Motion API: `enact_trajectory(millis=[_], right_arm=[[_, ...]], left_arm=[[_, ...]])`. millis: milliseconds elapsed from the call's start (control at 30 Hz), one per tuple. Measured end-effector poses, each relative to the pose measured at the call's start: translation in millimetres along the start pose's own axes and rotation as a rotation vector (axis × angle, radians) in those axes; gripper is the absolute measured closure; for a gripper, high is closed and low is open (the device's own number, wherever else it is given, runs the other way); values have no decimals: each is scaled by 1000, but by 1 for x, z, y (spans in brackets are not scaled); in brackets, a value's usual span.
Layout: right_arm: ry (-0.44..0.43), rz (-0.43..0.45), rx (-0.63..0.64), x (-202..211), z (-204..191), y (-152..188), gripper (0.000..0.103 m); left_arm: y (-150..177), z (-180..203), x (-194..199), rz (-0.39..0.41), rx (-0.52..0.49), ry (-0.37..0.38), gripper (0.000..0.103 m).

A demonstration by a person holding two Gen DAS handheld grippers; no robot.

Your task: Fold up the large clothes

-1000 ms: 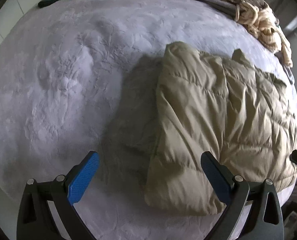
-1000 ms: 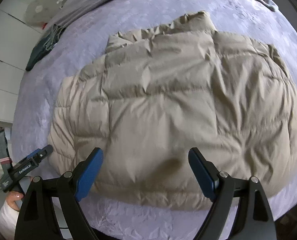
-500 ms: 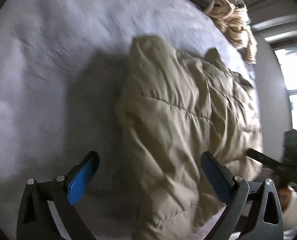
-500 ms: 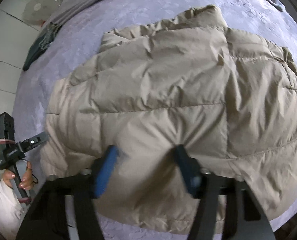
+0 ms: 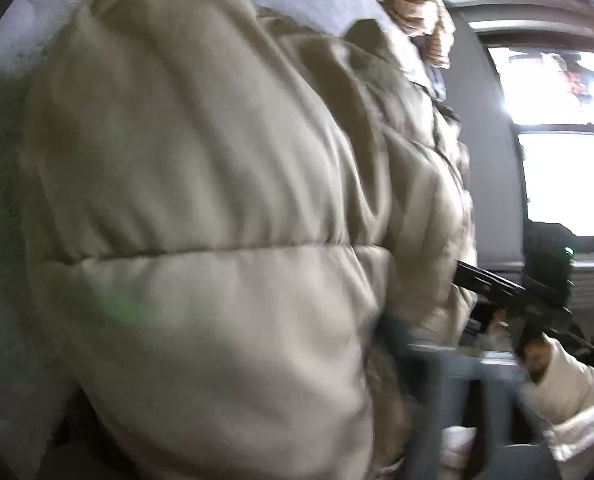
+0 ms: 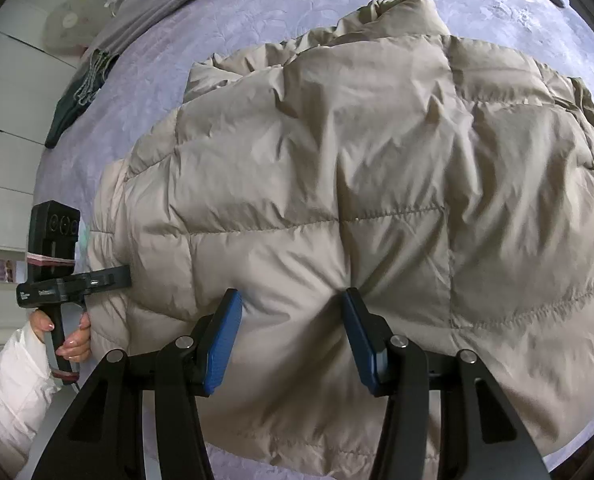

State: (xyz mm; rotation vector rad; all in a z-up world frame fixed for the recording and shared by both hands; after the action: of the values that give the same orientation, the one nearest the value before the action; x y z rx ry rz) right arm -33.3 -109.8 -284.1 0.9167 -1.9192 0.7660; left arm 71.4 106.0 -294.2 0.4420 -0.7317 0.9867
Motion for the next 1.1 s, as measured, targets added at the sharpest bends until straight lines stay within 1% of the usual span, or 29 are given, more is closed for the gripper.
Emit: enact_trajectory(millis=[33, 100, 167, 200, 233, 300, 400, 467, 567, 667, 733, 867, 900, 967, 1000, 1033, 1100], right_arm=[[-6, 0, -1, 1, -1, 0, 47], [-10, 10, 6, 6, -2, -1, 47], [13, 50, 21, 15, 0, -6, 64], [25, 63, 24, 17, 1, -8, 82], [38, 77, 17, 19, 4, -10, 89], [43, 101, -13, 21, 13, -16, 92], [11, 109, -64, 16, 27, -22, 94], [-33, 108, -108, 10, 36, -24, 95], [-87, 107, -146, 2, 47, -28, 96], [-135, 102, -174, -7, 53, -30, 97], [-168, 98, -186, -12, 58, -33, 101], [-221, 79, -201, -23, 62, -36, 103], [-236, 73, -209, -22, 64, -36, 103], [-277, 58, -221, -16, 69, -35, 103], [-296, 56, -224, -9, 72, -34, 103], [-317, 57, -229, 1, 77, -31, 103], [-344, 73, -233, 21, 87, -25, 103]], left_arm=[[-1, 4, 1, 6, 4, 7, 67], [2, 15, 12, 27, -12, -2, 73], [4, 28, 24, 41, -8, 16, 75], [3, 37, 29, 52, -5, 33, 75], [4, 46, 35, 61, -5, 47, 75], [7, 65, 45, 72, -17, 57, 75], [13, 99, 59, 82, -56, 47, 75], [13, 124, 62, 88, -75, 19, 75], [12, 149, 59, 89, -81, -30, 75], [9, 180, 51, 93, -71, -72, 75], [6, 200, 45, 95, -58, -99, 75], [-3, 244, 24, 89, -57, -214, 75], [-5, 254, 18, 84, -59, -232, 75], [-10, 273, 9, 88, -76, -260, 74], [-13, 282, 3, 88, -94, -276, 72], [-14, 288, -1, 86, -105, -281, 69], [-16, 302, -14, 69, -123, -296, 69]])
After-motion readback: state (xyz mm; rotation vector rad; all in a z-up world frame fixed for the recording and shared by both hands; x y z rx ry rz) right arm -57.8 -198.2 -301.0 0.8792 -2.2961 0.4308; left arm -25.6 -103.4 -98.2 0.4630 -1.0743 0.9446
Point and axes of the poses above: each gripper's, at about its wrist camera, not at the fingertips, and x roughly against the way its jaws point, z to its right, y to its underside, the point moved 8 cm from there along -x, roughly the way its jaws point, and after that the axes turned 9 degrees about -y, right-handed, at the moved point
